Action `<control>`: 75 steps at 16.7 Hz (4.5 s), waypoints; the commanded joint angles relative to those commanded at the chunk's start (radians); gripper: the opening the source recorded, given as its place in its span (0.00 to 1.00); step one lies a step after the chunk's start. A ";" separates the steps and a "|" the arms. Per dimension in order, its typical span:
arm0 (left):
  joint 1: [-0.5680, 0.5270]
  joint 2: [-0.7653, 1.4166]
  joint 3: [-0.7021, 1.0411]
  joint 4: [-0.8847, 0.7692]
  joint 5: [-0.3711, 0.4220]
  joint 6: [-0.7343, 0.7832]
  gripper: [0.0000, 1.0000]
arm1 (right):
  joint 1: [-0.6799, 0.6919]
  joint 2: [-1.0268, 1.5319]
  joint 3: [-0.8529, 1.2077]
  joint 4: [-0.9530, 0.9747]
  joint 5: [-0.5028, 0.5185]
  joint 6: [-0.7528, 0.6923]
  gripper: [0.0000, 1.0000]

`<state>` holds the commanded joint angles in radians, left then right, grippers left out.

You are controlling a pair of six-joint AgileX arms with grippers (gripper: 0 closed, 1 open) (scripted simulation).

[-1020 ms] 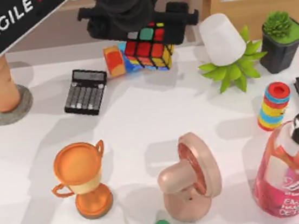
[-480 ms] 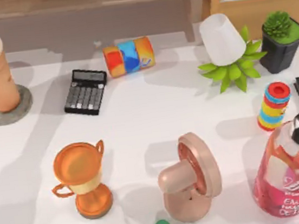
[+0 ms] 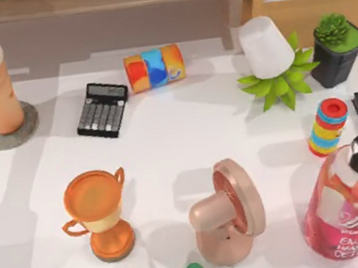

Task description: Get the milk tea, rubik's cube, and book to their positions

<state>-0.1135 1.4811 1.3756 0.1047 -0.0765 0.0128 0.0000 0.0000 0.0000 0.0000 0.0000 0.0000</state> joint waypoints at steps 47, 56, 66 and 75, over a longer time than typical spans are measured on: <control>0.024 0.350 0.384 -0.026 0.022 0.002 1.00 | 0.000 0.000 0.000 0.000 0.000 0.000 1.00; 0.024 0.270 0.277 -0.007 0.019 0.002 1.00 | 0.000 0.000 0.000 0.000 0.000 0.000 1.00; 0.046 -0.265 -0.218 -0.037 0.039 0.002 1.00 | 0.000 0.000 0.000 0.000 0.000 0.000 1.00; 0.089 -1.090 -0.996 -0.077 0.065 -0.009 1.00 | 0.000 0.000 0.000 0.000 0.000 0.000 1.00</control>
<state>-0.0246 0.3912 0.3800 0.0280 -0.0111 0.0034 0.0000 0.0000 0.0000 0.0000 0.0000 0.0000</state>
